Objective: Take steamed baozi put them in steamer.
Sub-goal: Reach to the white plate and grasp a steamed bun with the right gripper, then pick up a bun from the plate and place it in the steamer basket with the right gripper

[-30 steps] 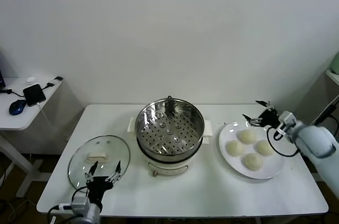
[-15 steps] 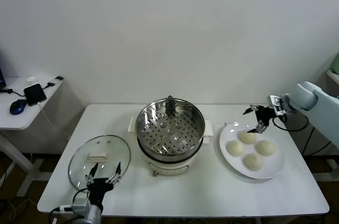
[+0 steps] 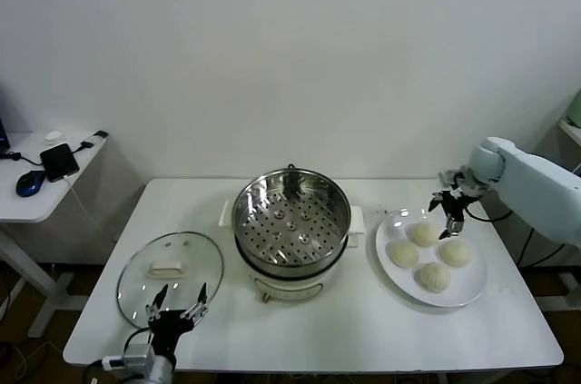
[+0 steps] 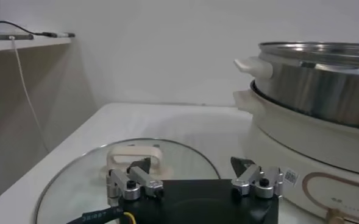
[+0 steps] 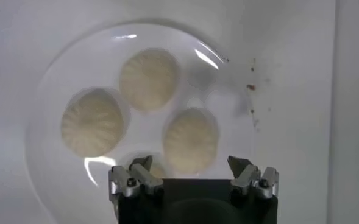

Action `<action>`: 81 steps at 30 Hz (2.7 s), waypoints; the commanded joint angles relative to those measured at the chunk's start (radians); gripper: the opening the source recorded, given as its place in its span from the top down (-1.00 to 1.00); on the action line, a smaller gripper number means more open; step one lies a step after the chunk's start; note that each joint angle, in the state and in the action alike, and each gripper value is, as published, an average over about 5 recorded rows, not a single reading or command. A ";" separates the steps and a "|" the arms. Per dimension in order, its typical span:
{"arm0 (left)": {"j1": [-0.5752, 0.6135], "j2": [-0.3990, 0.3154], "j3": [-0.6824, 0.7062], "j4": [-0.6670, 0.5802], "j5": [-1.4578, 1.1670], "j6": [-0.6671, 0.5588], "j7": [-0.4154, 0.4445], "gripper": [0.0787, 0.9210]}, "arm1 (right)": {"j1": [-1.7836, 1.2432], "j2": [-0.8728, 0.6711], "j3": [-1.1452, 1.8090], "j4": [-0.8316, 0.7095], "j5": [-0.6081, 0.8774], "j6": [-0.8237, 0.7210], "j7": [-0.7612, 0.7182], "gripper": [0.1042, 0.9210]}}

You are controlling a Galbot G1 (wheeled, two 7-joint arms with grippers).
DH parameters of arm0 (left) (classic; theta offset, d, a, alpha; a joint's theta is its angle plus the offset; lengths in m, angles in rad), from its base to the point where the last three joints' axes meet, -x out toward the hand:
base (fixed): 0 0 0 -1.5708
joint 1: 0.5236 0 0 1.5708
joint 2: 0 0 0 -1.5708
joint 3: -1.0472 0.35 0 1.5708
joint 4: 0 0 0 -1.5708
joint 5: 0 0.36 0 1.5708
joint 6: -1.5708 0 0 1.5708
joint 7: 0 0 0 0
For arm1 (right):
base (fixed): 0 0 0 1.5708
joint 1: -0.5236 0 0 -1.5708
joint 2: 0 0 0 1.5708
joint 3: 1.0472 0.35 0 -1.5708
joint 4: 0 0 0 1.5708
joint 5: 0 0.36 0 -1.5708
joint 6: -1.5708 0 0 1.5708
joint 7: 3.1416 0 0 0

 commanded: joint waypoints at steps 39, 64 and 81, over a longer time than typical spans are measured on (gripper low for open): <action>0.011 0.010 0.043 -0.024 0.023 -0.015 -0.002 -0.77 | 0.775 0.286 -0.454 0.700 0.380 0.313 0.009 -0.20; 0.024 0.036 0.041 -0.009 0.019 -0.035 -0.016 -0.77 | 0.187 0.523 -0.112 0.080 -0.463 0.804 0.217 -0.20; 0.017 0.032 0.046 -0.013 0.015 -0.036 -0.021 -0.77 | 0.310 0.488 -0.157 0.125 -0.186 0.815 0.179 -0.73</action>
